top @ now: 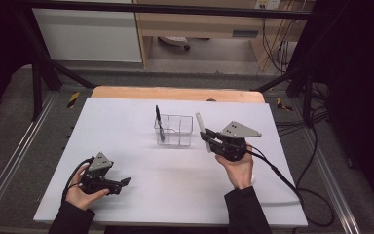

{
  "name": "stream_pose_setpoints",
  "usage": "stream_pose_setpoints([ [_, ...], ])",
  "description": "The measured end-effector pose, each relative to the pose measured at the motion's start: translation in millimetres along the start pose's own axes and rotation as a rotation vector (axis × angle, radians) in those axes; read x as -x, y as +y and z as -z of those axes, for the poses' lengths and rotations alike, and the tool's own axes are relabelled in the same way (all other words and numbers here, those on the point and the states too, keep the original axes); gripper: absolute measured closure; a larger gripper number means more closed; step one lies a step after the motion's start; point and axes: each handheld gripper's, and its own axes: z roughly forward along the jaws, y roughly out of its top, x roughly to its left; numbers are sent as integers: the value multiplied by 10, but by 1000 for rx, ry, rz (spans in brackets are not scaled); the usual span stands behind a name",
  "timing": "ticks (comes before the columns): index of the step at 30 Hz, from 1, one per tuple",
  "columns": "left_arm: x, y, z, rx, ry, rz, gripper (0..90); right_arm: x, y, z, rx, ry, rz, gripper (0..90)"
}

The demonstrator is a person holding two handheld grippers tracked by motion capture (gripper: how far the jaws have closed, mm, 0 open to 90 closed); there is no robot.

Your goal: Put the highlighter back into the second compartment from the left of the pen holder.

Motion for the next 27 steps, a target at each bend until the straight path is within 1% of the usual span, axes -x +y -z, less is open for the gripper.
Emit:
stream_pose_setpoints([
  [4,-30,-23,21,4,5,11,86,9,92,-113,34,-24,-63,791],
  [8,-45,-38,17,2,3,18,86,35,151,-249,66,-30,-133,791],
  [9,-53,-41,16,3,3,19,85,39,167,-286,71,-33,-144,791],
  [12,-68,-50,16,3,5,25,85,32,226,-399,85,-40,-153,791],
  [18,-83,-58,24,6,7,26,86,29,333,-614,90,-65,-180,790],
  [27,-85,-58,18,5,4,25,86,71,413,-838,108,-80,-215,791],
])
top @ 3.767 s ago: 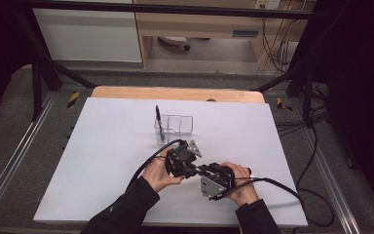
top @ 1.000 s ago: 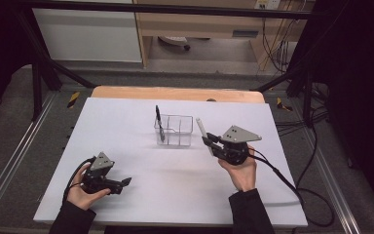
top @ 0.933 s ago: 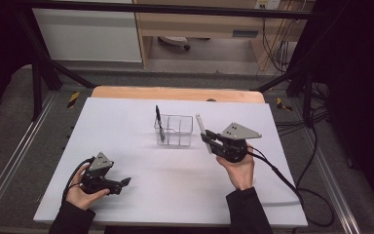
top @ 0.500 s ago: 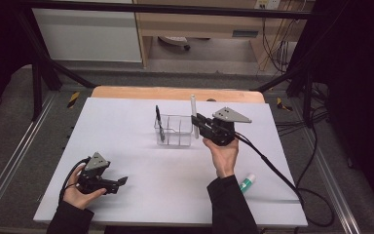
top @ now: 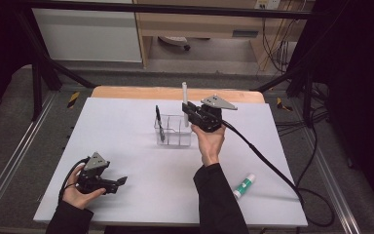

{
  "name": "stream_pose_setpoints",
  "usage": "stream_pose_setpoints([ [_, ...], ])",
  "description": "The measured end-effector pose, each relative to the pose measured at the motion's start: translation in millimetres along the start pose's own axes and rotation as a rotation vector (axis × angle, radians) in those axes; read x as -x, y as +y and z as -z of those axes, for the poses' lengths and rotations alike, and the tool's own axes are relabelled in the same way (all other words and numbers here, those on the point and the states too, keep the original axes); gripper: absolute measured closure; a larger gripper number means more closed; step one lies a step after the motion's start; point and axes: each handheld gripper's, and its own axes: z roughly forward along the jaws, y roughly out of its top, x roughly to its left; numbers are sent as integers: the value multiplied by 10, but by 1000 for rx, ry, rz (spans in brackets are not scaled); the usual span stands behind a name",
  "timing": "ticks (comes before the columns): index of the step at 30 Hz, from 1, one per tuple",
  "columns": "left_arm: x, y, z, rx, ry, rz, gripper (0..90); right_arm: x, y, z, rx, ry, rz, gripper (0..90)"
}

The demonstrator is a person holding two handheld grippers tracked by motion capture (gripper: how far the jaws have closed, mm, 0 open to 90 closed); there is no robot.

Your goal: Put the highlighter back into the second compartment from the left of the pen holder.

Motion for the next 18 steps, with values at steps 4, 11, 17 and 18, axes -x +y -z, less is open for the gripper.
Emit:
stream_pose_setpoints([
  [4,-3,-1,1,0,0,2,86,6,-9,-96,7,-1,-6,791],
  [11,6,-1,-21,-10,-7,-7,86,31,-86,-267,3,3,-20,791],
  [17,-2,-7,-20,-7,-8,1,86,53,-173,-381,-10,13,-20,791],
  [18,-4,-9,-22,-10,-7,-1,86,55,-184,-396,-8,17,-22,791],
])
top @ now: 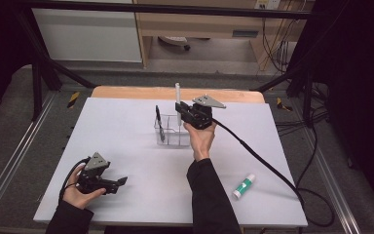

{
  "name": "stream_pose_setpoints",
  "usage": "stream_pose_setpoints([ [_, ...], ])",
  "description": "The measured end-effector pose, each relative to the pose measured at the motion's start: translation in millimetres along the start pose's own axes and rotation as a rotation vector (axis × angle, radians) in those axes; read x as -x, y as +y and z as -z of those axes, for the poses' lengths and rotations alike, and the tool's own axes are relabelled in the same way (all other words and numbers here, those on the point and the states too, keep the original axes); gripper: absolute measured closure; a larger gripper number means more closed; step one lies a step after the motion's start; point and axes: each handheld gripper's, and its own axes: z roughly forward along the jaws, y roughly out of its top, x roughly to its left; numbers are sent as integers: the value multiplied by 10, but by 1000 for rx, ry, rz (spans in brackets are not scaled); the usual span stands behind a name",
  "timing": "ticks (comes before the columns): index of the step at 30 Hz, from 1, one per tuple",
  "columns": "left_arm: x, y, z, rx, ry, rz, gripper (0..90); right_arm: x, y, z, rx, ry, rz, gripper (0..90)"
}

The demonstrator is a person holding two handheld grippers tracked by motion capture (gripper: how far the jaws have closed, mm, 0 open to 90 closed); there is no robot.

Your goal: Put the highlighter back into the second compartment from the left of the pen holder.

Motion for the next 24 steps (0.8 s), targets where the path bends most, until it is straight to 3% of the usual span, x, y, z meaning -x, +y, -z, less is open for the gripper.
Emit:
stream_pose_setpoints([
  [10,-4,-4,-4,-2,0,0,86,-10,-160,-155,-23,22,-27,791],
  [24,-3,-4,-2,-2,1,-3,86,-35,-341,-250,-78,20,-14,791],
])
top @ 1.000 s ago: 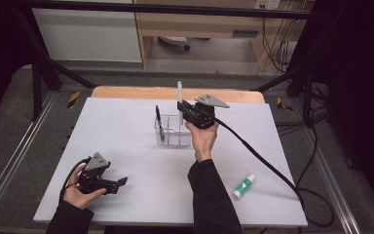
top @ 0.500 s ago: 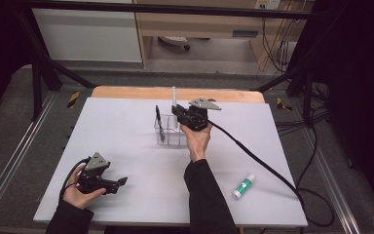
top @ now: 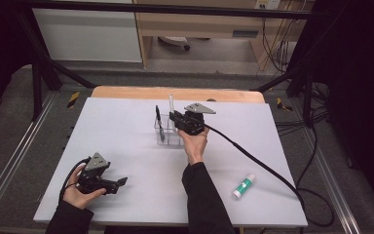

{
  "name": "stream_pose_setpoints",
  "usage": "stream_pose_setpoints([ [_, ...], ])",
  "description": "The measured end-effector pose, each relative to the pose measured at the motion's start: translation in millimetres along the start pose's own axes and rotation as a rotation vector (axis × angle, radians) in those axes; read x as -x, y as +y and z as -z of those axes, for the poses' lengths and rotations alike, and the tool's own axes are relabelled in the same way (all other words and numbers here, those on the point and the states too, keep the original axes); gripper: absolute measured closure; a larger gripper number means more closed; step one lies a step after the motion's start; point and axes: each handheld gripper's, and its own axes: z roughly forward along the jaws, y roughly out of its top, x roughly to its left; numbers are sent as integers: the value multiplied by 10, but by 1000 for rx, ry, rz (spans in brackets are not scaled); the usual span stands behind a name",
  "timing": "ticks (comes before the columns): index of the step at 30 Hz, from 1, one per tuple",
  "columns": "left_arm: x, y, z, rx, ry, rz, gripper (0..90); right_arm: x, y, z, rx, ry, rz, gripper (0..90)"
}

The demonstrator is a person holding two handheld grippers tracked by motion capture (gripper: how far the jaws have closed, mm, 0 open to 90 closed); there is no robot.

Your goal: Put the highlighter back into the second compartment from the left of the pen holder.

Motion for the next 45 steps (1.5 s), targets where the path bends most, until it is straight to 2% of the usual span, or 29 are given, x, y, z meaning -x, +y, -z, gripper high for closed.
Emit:
stream_pose_setpoints([
  [14,3,-4,-1,-1,-1,-4,86,19,-149,-45,-47,-2,3,785],
  [19,4,-4,1,-1,-1,-4,86,15,-122,-11,-49,3,14,729],
  [23,3,-3,7,1,0,-2,86,15,-44,76,-45,-6,51,689],
  [27,4,-3,0,-3,1,-3,86,-1,56,207,-44,-11,97,627],
  [31,4,-3,-1,-4,1,-4,86,-17,143,360,-57,-2,113,542],
  [37,12,-2,-13,-9,2,-8,86,-20,195,601,-89,4,141,348],
  [40,14,-1,-13,-11,4,-8,85,-13,173,701,-136,-6,183,250],
  [45,16,-1,-13,-11,4,-10,86,22,72,862,-221,-4,216,122],
])
